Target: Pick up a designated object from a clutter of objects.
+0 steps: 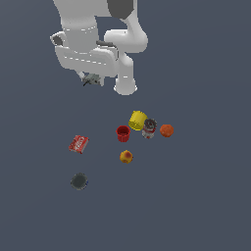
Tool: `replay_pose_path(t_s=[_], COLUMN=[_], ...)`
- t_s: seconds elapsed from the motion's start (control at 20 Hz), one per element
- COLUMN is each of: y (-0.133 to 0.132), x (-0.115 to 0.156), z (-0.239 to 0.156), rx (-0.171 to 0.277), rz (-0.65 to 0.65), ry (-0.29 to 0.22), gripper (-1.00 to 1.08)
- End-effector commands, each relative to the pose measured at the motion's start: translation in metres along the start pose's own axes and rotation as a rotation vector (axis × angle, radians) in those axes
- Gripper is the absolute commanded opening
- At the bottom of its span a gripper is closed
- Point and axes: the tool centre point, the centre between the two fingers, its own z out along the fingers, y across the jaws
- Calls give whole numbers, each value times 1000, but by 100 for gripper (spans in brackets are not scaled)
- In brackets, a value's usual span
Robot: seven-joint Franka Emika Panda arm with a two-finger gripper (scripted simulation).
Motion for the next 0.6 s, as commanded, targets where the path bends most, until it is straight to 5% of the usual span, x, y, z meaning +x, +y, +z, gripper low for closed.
replay_pose_path(t_s=[0.0,0.55], y=[14,49], x=[-3,-7], z=[-20,-74], rx=[-1,-3], rz=[0,0], ry=[-1,0], gripper=[-100,-100])
